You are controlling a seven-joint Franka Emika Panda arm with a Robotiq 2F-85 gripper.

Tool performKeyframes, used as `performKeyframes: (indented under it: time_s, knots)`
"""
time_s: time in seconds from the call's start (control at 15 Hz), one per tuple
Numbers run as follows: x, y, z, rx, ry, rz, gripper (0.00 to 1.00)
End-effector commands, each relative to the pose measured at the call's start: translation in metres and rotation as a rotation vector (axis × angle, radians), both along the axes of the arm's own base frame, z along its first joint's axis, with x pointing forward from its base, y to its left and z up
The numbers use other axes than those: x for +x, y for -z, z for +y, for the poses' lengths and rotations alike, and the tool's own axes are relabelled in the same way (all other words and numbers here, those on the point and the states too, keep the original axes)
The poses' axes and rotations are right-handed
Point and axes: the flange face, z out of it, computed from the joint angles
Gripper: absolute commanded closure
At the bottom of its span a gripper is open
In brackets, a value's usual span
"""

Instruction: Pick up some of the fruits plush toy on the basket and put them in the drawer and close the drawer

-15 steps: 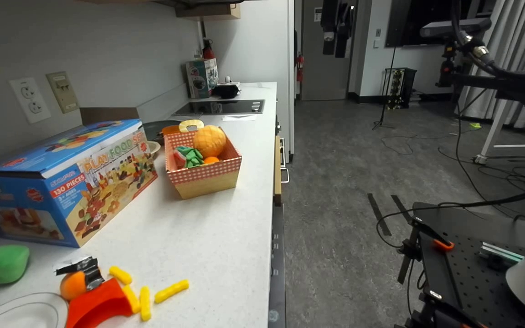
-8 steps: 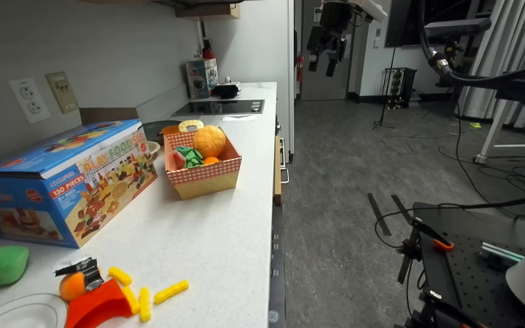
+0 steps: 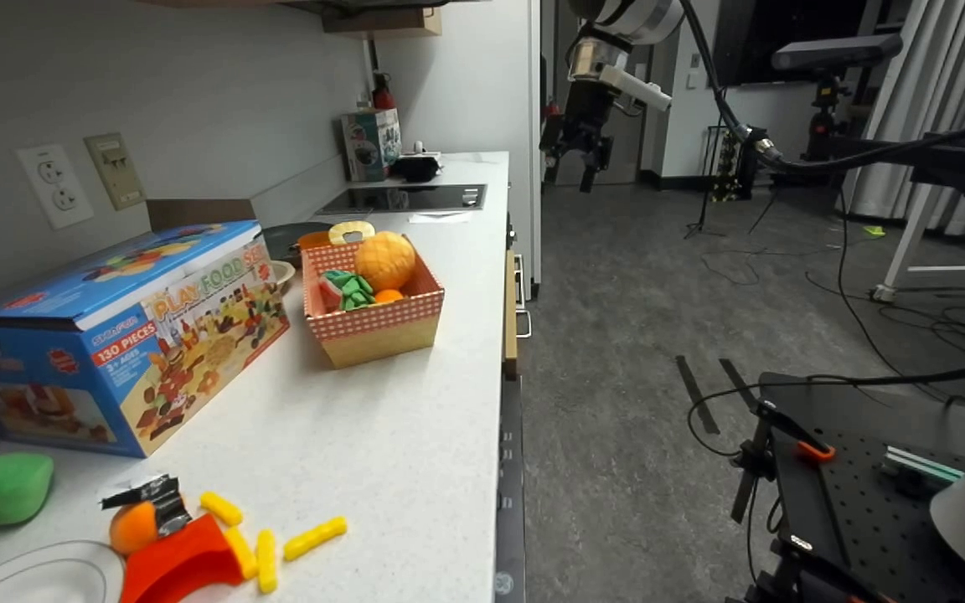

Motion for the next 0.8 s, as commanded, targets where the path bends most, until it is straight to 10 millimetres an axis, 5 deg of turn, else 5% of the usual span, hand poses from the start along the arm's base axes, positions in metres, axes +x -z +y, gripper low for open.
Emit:
performKeyframes:
  time_s: [0.0,0.27,0.47,0.73]
  knots:
    - [0.001,0.002,-0.001,0.002,-0.001,0.004,0.0]
    - [0.003,0.006,-0.001,-0.001,0.005,0.014,0.0]
    - [0.002,0.037,-0.012,-0.012,0.056,0.022,0.0]
    - [-0.005,0.097,-0.054,-0.014,0.115,0.029,0.0]
